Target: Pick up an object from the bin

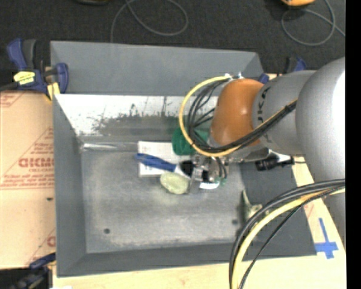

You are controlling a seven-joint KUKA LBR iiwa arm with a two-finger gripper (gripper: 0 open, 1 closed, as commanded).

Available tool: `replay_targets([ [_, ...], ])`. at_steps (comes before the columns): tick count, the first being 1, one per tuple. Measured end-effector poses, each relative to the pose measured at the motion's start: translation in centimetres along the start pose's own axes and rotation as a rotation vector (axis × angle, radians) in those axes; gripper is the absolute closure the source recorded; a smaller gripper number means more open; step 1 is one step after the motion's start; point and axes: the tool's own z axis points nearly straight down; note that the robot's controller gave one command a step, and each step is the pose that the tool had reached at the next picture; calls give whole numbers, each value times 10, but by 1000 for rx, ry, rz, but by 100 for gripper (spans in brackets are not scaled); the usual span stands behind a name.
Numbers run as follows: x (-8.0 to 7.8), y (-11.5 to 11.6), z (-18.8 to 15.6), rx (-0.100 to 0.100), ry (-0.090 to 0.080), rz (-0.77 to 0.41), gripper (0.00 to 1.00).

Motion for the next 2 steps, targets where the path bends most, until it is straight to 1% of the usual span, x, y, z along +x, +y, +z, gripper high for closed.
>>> replay_targets([
  [1,0,-1,-3,0,1,0,100],
  [2,2,-1,-16,0,5,-1,100],
])
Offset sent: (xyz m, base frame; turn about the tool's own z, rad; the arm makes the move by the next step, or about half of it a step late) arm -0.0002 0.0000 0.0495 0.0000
